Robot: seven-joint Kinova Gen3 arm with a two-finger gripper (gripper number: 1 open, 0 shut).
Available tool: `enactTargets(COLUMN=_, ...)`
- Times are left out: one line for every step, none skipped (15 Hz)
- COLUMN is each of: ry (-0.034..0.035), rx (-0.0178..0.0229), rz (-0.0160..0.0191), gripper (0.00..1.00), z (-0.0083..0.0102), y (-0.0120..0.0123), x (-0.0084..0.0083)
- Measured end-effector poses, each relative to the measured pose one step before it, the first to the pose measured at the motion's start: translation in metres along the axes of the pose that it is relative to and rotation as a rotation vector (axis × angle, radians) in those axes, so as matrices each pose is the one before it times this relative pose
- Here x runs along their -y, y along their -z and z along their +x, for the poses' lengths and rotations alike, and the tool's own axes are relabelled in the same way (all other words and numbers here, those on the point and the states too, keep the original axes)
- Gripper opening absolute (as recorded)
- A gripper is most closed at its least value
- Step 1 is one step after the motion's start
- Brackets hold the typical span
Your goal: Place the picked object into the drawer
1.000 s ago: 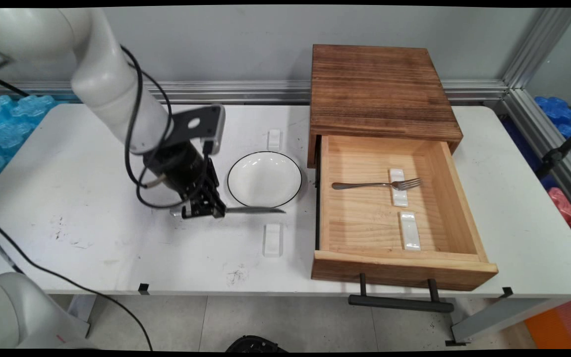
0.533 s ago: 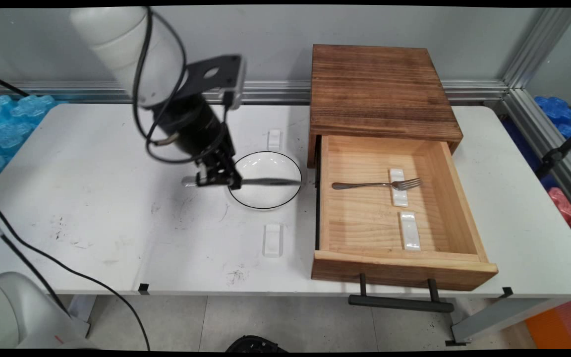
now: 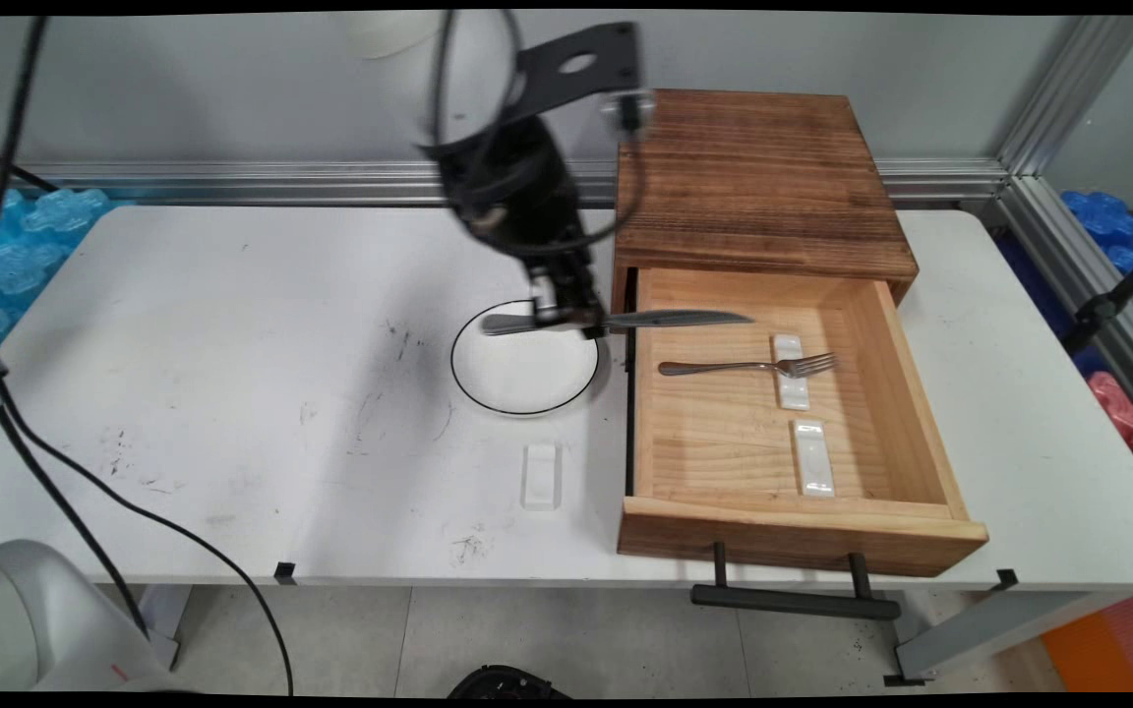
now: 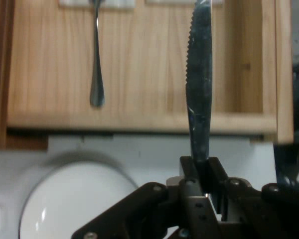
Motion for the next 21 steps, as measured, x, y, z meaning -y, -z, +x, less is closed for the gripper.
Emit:
enactTargets(ry=-0.00573, rx=-0.00769, rz=0.00148, gripper=0.0, z=0.01204, y=-0.00545, x=0.00078)
enactTargets(ry=-0.00672, rx=-0.00631, rz=0.00137, gripper=0.0, z=0.01072, y=-0.00596, x=0.00094)
enactTargets(ry=-0.00816, rx=-0.00593, rz=0.00113, gripper=0.0, z=0.01208, y=-0.0083, x=0.00149)
enactTargets(ry=-0.01146, rx=-0.00338, rz=0.00145, gripper=0.0, z=0.01124, y=-0.00979, x=0.00148)
enactTargets(ry=-0.00973, rx=-0.00183, rz=0.00072, gripper=0.0, z=0.00879, y=-0.00838, x=0.00128)
enactTargets(ry=-0.00728, rx=-0.00067, rz=0.00096, gripper=0.0, z=0.00561, y=-0.00606, x=0.00085)
enactTargets(ry=-0.01044, rx=-0.00003, rz=-0.00027, gripper=0.0, z=0.0092, y=-0.01152, x=0.00125)
enactTargets(ry=-0.00685, rx=0.00031, rz=-0.00129, gripper=0.0, z=0.00725, y=-0.00977, x=0.00083)
enactTargets(ry=-0.00726, rx=0.00168, rz=-0.00336, gripper=0.0, z=0.00905, y=-0.01345, x=0.0006)
enactTargets(ry=-0.004, rx=0.0015, rz=-0.00256, gripper=0.0, z=0.00626, y=-0.00999, x=0.00033)
enactTargets(ry=-0.00297, rx=0.00259, rz=-0.00298, gripper=0.0, z=0.00647, y=-0.01138, x=0.0005)
enactTargets(ry=-0.00201, rx=0.00308, rz=-0.00266, gripper=0.0, z=0.00507, y=-0.00972, x=0.00016)
enactTargets(ry=-0.00164, rx=0.00297, rz=-0.00274, gripper=0.0, z=0.00479, y=-0.00915, x=0.0004)
enactTargets(ry=0.0, rx=0.00232, rz=-0.00207, gripper=0.0, z=0.00276, y=-0.0061, x=0.00015)
enactTargets(ry=0.00091, rx=0.00471, rz=-0.00275, gripper=0.0, z=0.0034, y=-0.00906, x=0.00032)
enactTargets(ry=0.00076, rx=0.00395, rz=-0.00228, gripper=0.0, z=0.00261, y=-0.00733, x=0.00033)
enactTargets(ry=0.00114, rx=0.0048, rz=-0.00237, gripper=0.0, z=0.00258, y=-0.00831, x=0.00051)
enactTargets(ry=0.00077, rx=0.00323, rz=-0.00148, gripper=0.0, z=0.00149, y=-0.00542, x=0.00031)
enactTargets(ry=0.00153, rx=0.00395, rz=-0.00202, gripper=0.0, z=0.00165, y=-0.00653, x=0.00035)
enactTargets(ry=0.00214, rx=0.00682, rz=-0.00391, gripper=0.0, z=0.00148, y=-0.00902, x=0.00029)
enactTargets(ry=0.00234, rx=0.00645, rz=-0.00413, gripper=0.0, z=0.00069, y=-0.00831, x=0.00012)
